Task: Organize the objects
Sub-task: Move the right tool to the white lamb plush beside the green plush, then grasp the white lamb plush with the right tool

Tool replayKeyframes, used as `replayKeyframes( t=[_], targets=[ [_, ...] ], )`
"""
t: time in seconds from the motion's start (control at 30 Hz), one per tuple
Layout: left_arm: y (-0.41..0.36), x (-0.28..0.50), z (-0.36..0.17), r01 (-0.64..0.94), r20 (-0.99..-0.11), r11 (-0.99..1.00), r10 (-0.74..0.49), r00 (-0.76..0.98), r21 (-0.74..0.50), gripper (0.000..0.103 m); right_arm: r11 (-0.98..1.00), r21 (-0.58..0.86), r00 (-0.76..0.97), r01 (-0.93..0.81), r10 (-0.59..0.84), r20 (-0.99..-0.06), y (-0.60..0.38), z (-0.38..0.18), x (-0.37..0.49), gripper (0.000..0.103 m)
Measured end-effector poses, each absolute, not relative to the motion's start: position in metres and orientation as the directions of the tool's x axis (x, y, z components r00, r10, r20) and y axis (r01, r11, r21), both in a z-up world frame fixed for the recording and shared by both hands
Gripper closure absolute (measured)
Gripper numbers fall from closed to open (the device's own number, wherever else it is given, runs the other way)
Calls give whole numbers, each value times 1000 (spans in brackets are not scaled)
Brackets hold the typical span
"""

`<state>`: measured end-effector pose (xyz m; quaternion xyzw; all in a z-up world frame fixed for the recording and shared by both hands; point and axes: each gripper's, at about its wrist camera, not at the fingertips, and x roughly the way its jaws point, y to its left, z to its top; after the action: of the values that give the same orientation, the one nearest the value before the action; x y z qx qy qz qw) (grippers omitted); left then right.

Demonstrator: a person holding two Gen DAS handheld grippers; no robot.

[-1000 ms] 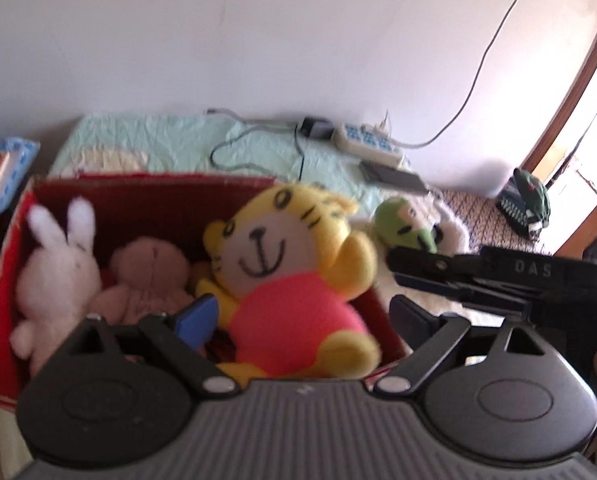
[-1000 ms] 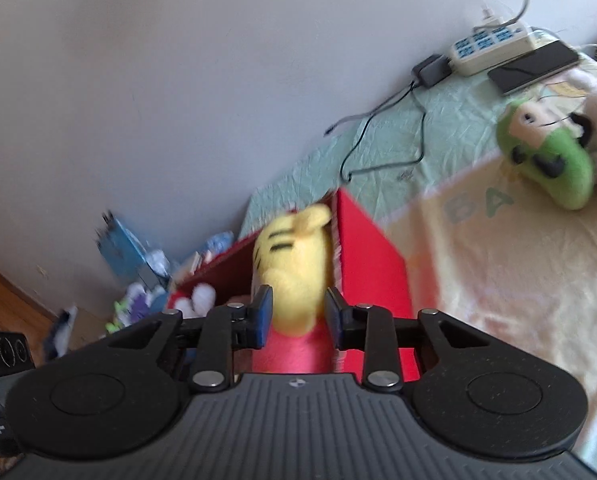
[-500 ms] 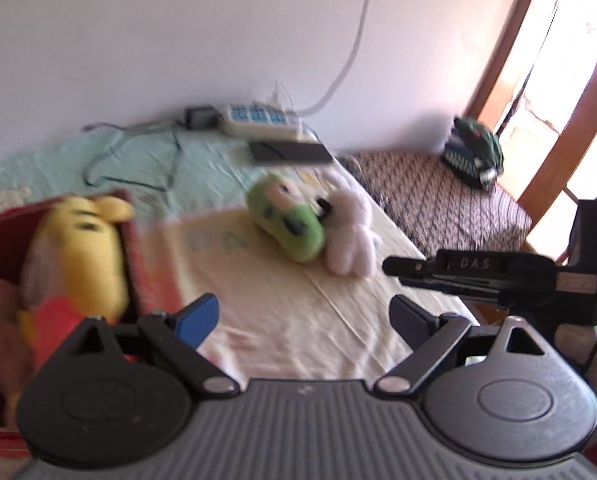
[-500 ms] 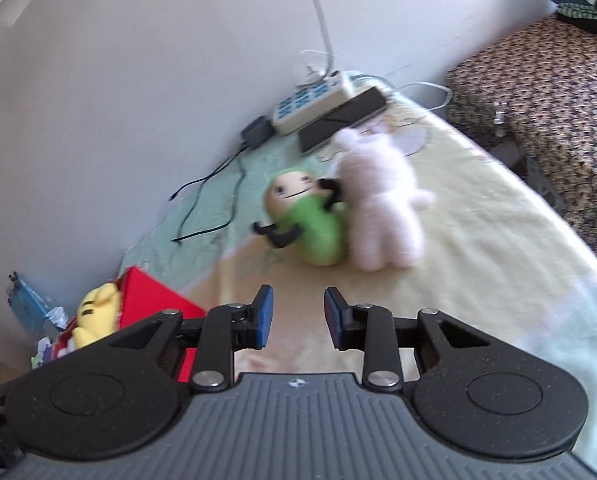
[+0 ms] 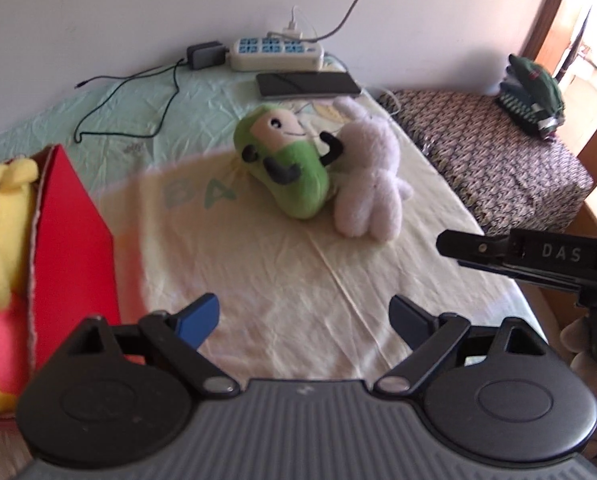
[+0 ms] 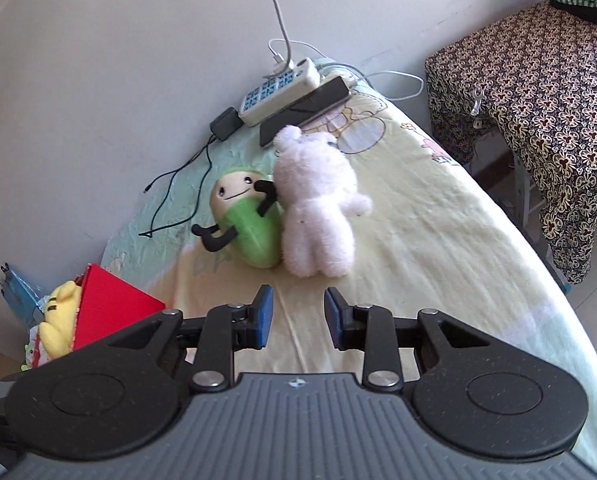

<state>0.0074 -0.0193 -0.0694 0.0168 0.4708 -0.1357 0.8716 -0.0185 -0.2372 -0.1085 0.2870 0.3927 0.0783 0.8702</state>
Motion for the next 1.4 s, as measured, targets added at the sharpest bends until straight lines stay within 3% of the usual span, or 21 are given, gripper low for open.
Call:
replayKeyframes(
  t=[0.7, 1.2, 1.4],
  targets=[
    [-44, 36, -108, 155, -891, 987, -34, 453, 41, 11, 881, 472, 625, 24, 356, -695, -244, -131, 51, 71],
    [-43, 43, -125, 137, -916, 987, 24, 401, 86, 9, 894, 447, 592, 35, 342, -730, -236, -143, 64, 70],
    [-41, 41, -131, 135, -924, 988, 22, 381, 79, 9, 925, 380, 608, 24, 288, -740, -225, -148, 77, 53]
  ],
)
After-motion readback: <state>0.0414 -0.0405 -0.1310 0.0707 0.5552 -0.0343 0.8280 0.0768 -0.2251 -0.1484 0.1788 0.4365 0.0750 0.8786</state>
